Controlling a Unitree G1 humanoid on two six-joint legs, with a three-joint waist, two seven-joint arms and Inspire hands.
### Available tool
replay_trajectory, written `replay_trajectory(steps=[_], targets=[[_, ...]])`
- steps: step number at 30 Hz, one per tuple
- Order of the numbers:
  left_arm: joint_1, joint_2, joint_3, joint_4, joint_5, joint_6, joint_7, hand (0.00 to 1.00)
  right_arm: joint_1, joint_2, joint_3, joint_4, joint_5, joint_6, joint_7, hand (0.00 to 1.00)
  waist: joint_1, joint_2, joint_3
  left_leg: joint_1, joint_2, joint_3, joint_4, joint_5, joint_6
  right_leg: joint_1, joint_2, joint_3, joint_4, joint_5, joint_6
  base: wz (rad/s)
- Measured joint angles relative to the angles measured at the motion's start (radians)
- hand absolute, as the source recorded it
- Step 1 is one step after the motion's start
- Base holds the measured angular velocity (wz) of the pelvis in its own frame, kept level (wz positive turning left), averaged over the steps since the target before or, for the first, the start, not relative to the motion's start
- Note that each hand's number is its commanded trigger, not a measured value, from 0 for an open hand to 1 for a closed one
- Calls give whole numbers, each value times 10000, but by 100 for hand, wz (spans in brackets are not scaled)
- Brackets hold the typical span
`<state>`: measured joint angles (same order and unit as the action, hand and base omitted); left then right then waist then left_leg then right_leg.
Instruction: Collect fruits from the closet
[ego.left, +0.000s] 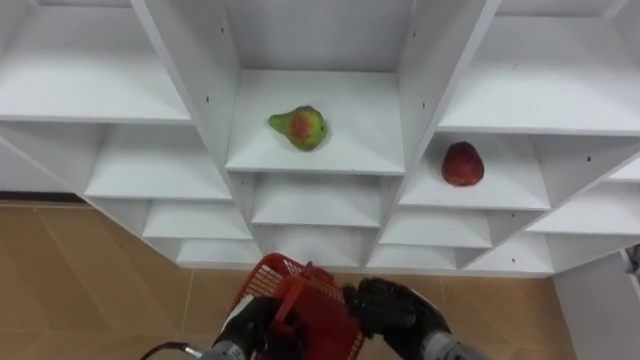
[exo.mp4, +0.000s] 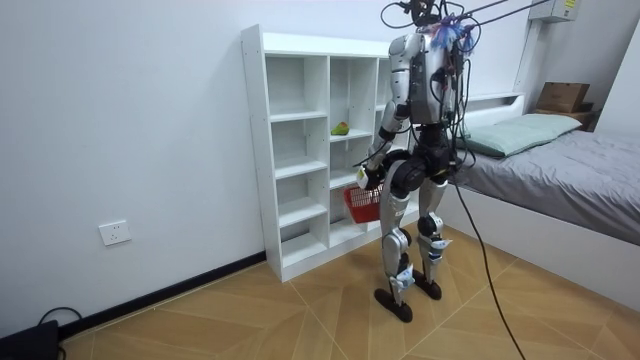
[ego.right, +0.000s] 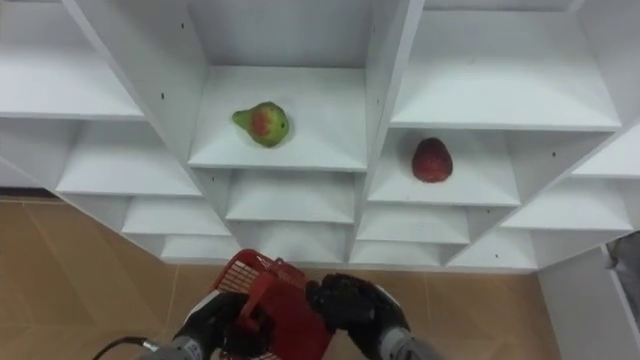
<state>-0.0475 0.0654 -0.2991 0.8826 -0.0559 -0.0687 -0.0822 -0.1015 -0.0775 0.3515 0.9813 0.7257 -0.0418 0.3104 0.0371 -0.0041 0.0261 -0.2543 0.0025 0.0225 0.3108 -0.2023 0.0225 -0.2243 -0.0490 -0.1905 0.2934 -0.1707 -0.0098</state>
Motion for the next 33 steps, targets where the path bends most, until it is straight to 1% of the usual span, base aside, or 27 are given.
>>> replay_trajectory(steps=[1, 4, 5, 9, 13, 15, 17, 18, 19, 22, 25, 28, 29, 31, 32, 33], targets=[[-34, -77, -14, -1, -271, 0, -12, 100, 2, 12, 7, 42, 223, 7, 0, 100, -3, 21, 7, -36, -9, 0, -35, 21, 0, -49, -3, 0, -4, 0, 0, 0], [-85, -169, -152, -5, -662, 0, -102, 100, -117, 193, 203, 343, 790, 23, 0, 100, 14, 30, 10, -37, -14, -2, -42, 31, -13, -83, 4, -21, -9, 0, 0, 0], [-128, -208, -191, -6, -703, 0, -133, 100, -212, 232, 199, 466, 1035, 90, 10, 100, 26, 30, 10, -82, -13, 4, -42, 38, -19, -149, 0, -24, 14, 0, 0, 0], [-230, -385, -203, -5, -694, 1, -170, 100, -476, 394, 196, 1180, 1570, 134, 89, 100, 67, 33, 9, -130, -13, 17, -32, 64, -14, -198, -7, -16, 6, 2, -4, 0], [-300, -478, -317, -5, -687, 2, -168, 100, -528, 421, 191, 1521, 1775, 265, 98, 100, 178, 59, 34, -155, 3, 39, -28, 68, -9, -240, -21, 15, 19, 1, -4, -1], [-320, -477, -385, -5, -688, 6, -168, 100, -564, 420, 188, 1520, 1785, 370, 98, 100, 210, 58, 36, -226, 3, 57, -12, 76, -3, -342, -31, 33, 88, 1, -4, -2], [-433, -478, -588, 6, -701, 28, -147, 100, -655, 418, 194, 1523, 1984, 453, 98, 100, 190, 70, 90, -404, 3, 40, 68, 103, 7, -492, -46, 30, 160, 2, -6, 4], [-456, -483, -622, 6, -701, 33, -145, 100, -670, 418, 196, 1524, 2075, 459, 97, 100, 193, 80, 96, -467, 4, 36, 99, 107, 9, -533, -46, 30, 167, 4, -10, 3], [-496, -500, -697, 7, -703, 36, -128, 100, -723, 421, 195, 1549, 2267, 484, 95, 100, 192, 103, 122, -551, 2, 17, 141, 109, 12, -589, -42, 26, 169, 10, -19, 5], [-543, -503, -914, 12, -706, 71, -78, 100, -777, 426, 211, 1551, 2724, 589, 88, 100, 193, 125, 149, -714, 1, -1, 127, 127, 8, -719, -25, 19, 186, 42, -39, 1], [-613, -502, -1128, 21, -712, 240, -65, 100, -773, 413, 330, 1551, 2991, 655, 69, 100, 195, 128, 150, -792, -2, -1, 125, 138, -7, -805, -10, 9, 184, 52, -55, 0], [-739, -506, -1364, 69, -733, 260, -67, 100, -789, 390, 541, 1552, 3065, 660, 67, 100, 178, 129, 151, -883, -2, 10, 155, 175, -26, -944, -16, -5, 201, 66, -78, 0], [-765, -513, -1379, 127, -743, 261, -72, 100, -786, 383, 592, 1558, 3059, 662, 69, 92, 174, 129, 151, -883, -1, 13, 157, 176, -28, -949, -16, -5, 208, 66, -79, 0], [-821, -526, -1385, 331, -976, 281, -71, 100, -864, 385, 585, 1770, 3027, 670, 106, 15, 81, 128, 152, -881, 3, 19, 168, 179, -30, -949, -17, -9, 225, 66, -79, 0], [-824, -522, -1393, 380, -1094, 281, -70, 100, -956, 415, 587, 1902, 3028, 678, 106, 0, -10, 128, 153, -884, 2, 20, 167, 179, -30, -949, -21, -12, 222, 66, -78, 0], [-834, -511, -1393, 415, -1094, 282, -69, 100, -967, 417, 587, 1910, 3021, 677, 106, 0, -38, 126, 154, -883, 5, 23, 167, 180, -30, -949, -24, -14, 221, 66, -78, 0]])
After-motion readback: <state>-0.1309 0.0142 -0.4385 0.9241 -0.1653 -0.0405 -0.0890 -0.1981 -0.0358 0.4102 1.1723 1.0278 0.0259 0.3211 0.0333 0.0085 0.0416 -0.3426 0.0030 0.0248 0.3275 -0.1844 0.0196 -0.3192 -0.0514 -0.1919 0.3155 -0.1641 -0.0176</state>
